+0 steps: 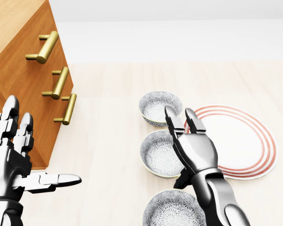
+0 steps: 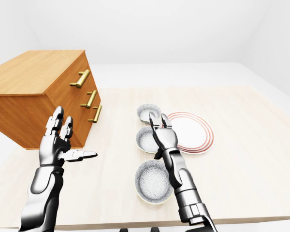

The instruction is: Put the bowl in the middle on the plate.

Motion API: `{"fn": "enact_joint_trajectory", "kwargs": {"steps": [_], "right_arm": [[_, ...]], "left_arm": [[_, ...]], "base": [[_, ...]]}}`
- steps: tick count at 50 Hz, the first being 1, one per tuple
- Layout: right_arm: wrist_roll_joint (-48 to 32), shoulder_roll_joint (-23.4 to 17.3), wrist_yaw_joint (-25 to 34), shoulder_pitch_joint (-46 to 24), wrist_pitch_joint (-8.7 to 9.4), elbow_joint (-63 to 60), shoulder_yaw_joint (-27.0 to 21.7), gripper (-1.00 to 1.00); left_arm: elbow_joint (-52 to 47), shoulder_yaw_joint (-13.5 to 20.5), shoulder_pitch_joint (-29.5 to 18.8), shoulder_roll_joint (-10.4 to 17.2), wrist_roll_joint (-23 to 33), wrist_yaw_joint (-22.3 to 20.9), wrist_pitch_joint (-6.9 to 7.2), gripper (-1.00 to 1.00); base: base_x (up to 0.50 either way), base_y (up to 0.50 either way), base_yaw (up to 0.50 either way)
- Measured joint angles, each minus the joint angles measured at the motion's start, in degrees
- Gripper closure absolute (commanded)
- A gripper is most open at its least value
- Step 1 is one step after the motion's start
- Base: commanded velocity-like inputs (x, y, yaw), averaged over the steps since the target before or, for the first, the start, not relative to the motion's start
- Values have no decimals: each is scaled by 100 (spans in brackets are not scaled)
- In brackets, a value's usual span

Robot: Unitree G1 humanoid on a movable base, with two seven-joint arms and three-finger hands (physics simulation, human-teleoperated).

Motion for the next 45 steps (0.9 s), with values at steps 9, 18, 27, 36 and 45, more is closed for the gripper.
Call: {"fn": "enact_joint_trajectory", "kwargs": {"steps": [9, 18, 27, 36, 45], "right_arm": [[-8, 15, 12, 19, 0, -33, 10, -74], [-4, 7, 3, 3, 0, -8, 9, -69], [-1, 2, 17, -10, 0, 20, 9, -69], [17, 3, 70, -14, 0, 0, 5, -66], [35, 7, 139, -6, 0, -30, 7, -61]], "left_arm": [[6, -2, 2, -2, 1, 0, 0, -100], [17, -2, 6, -3, 1, -1, 0, -100], [20, -1, 5, -2, 0, -1, 0, -100], [3, 3, -1, 0, -8, 2, 0, -100], [-8, 8, -9, 4, -16, 3, 0, -100]], "base": [[0, 0, 0], [0, 0, 0], [0, 0, 0], [0, 0, 0], [0, 0, 0]]}}
